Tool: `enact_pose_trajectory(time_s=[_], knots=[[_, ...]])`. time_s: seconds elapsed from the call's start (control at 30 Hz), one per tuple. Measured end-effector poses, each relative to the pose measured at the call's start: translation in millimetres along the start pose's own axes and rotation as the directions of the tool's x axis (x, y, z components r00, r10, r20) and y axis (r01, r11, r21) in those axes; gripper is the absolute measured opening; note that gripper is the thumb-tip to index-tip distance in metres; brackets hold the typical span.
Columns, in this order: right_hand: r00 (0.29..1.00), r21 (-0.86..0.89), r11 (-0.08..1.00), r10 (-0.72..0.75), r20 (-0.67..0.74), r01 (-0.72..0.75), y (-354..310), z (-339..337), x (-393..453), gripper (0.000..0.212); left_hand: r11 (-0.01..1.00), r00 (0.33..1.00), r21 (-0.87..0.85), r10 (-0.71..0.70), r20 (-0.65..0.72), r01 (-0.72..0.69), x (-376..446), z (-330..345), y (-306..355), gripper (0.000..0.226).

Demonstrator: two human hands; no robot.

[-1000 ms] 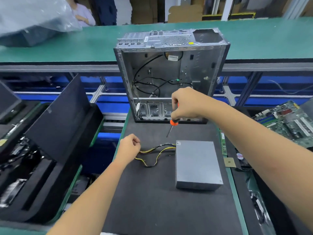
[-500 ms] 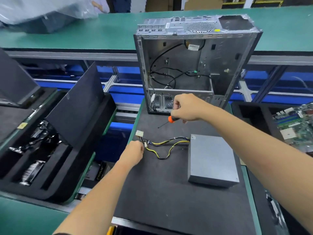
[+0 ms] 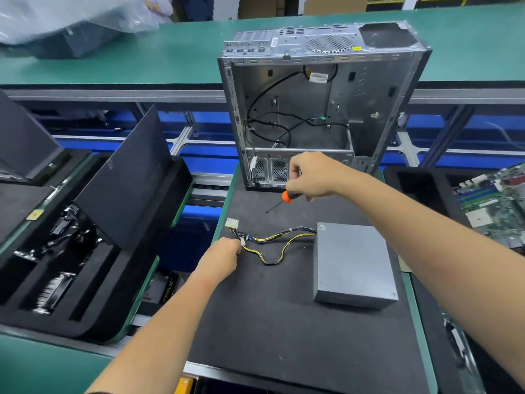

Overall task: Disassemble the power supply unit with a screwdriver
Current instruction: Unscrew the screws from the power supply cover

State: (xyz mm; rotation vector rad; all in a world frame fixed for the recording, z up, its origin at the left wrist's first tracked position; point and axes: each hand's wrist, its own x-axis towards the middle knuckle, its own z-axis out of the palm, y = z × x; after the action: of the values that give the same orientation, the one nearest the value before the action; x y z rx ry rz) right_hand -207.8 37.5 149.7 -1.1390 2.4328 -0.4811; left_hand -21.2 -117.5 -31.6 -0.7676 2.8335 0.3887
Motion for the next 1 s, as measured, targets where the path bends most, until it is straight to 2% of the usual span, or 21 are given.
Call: enact_pose_trajectory(time_s=[0.17,0.27,0.43,0.57,0.63,0.73,0.83,1.0], knots=[[1.000,0.002,1.000,-0.006,0.008,0.006,2,-1,-1,0.008,0.998,0.995,0.028,0.047,0.086,-0.049,6,-6,-2,0.016],[1.000,-0.001,1.000,-0.002,0.010,0.002,4,-2,-3,0.007,0.998,0.992,-0.024,0.063,0.111,-0.060,9,-12,-5,0.007],[1.000,0.014,1.000,0.010,0.015,-0.010,7,-5,-7,0.016,0.987,1.000,-0.162,0.014,-0.019,-0.017,11,-30,-6,0.012],[1.000,0.008,1.000,0.007,-0.027,-0.007,6,-12,-13,0.018,0.950,0.990,-0.304,0.037,-0.138,-0.077,20,-53,25,0.010],[0.999,-0.020,1.000,0.012,-0.035,-0.013,6,-18,-19,0.018,0.911,0.979,-0.380,0.096,-0.179,-0.158,26,-62,57,0.005],[0.999,-0.061,0.998,0.020,-0.034,-0.022,11,-31,-30,0.018,0.872,0.964,-0.412,0.238,-0.116,-0.265,34,-67,109,0.021],[0.998,-0.082,0.995,0.043,-0.048,-0.047,25,-47,-42,0.019,0.845,0.922,-0.369,0.368,-0.122,-0.386,38,-63,151,0.008],[0.989,-0.163,0.979,0.102,-0.107,-0.119,58,-69,-64,0.018,0.775,0.883,-0.449,0.464,-0.073,-0.444,45,-56,206,0.012]])
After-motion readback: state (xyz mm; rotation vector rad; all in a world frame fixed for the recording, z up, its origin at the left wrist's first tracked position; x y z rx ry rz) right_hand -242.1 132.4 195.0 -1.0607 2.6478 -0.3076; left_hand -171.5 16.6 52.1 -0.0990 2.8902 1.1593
